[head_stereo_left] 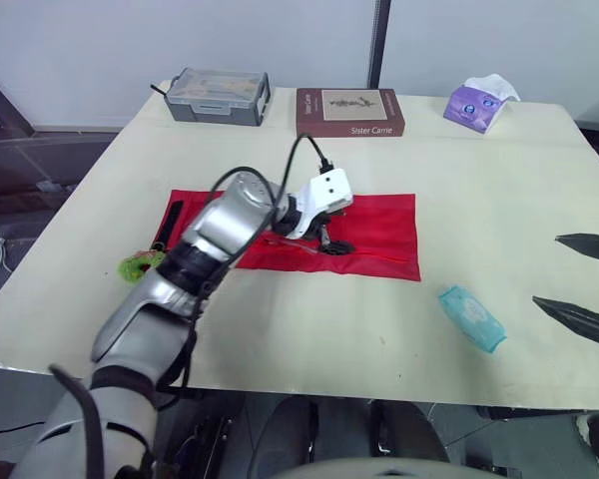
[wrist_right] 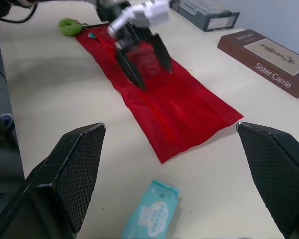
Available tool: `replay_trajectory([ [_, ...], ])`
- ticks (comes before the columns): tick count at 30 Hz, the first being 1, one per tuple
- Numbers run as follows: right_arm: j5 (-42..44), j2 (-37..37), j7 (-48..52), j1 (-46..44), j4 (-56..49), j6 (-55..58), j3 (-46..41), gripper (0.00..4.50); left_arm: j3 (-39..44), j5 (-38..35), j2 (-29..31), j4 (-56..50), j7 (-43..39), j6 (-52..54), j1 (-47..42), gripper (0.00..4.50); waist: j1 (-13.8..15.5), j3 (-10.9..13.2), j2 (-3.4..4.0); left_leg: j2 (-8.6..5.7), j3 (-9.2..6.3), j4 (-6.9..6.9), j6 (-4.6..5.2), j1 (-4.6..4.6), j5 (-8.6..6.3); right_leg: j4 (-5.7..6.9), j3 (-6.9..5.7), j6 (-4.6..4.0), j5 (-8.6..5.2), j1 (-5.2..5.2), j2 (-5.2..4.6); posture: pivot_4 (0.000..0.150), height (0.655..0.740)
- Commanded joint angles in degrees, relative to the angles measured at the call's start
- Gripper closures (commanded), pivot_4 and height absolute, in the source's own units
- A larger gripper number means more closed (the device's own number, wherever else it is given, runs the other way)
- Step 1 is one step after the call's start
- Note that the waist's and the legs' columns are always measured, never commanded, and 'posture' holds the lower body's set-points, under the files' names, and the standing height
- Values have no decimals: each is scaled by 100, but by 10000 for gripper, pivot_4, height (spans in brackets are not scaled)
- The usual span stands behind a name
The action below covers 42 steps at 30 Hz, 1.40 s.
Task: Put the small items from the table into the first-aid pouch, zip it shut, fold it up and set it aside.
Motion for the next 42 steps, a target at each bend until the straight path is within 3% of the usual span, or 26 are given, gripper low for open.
replay_trajectory([
  [1, -18, 133, -72, 100, -229, -160, -225, 0, -162, 550, -359, 464, 203, -688, -178, 1017, 2, 0, 0, 0, 0, 0, 0, -1, 0, 0, 1, 3, 2, 0, 1, 1500, 7400],
  [5, -30, 280, -159, 302, -405, -198, -282, 0, -261, 870, -713, 793, 128, -992, -151, 1017, -1, 0, 0, 9, -9, 8, 0, -9, 0, 1, 2, 3, 2, -2, 5, 1500, 7400],
  [14, -59, 413, -335, 513, -594, -297, -259, 0, -342, 1589, -693, 1320, 108, -1756, -157, 1017, 3, -1, 1, 14, -10, 14, 1, -10, 0, 4, 5, -2, -2, -1, 7, 1500, 7400],
  [22, -62, 515, -538, 647, -729, -346, -186, 0, -136, 1770, -744, 1671, 58, -2088, -188, 1017, -2, -2, 3, 18, -7, 14, 0, -7, 0, 5, 8, -2, -1, -1, 10, 1500, 7400],
  [29, 93, 504, -626, 713, -794, -328, -287, 0, 353, 1292, -892, 1697, -471, -1548, -240, 32040, -3, -2, 2, 18, -7, 15, 1, -9, 0, 5, 7, -2, -1, -1, 11, 1500, 7400],
  [31, 97, 491, -720, 696, -820, -305, -240, 0, 561, 1059, -975, 1652, -637, -1218, -281, 38621, -3, -2, 2, 18, -8, 15, 1, -10, 0, 5, 6, 0, -2, -1, 11, 1500, 7400],
  [32, 111, 476, -806, 665, -830, -268, -198, 0, 652, 940, -1015, 1608, -744, -1041, -304, 38621, -2, -2, 2, 18, -8, 15, 1, -10, 0, 5, 7, 0, -2, -1, 11, 1500, 7400],
  [33, 94, 471, -977, 604, -836, -223, -146, 0, 750, 788, -1068, 1509, -868, -780, -317, 44505, -2, -2, 2, 18, -8, 16, 1, -11, 0, 5, 6, 2, -2, -1, 11, 1500, 7400],
  [38, -298, 367, -1906, 626, -1074, 358, 348, 0, 990, 319, -1269, 949, -1164, 330, -269, 44825, 2, -2, 2, 17, -14, 19, 1, -16, 0, 6, 4, 3, -2, -1, 12, 1500, 7400],
  [42, -1464, -42, -2909, 1018, -1530, 1270, 994, 0, 1036, 127, -1398, 507, -1051, 918, -66, 44825, 16, -4, 7, 13, -23, 23, 0, -26, 0, 5, 5, 0, -2, -5, 12, 1500, 7400],
])
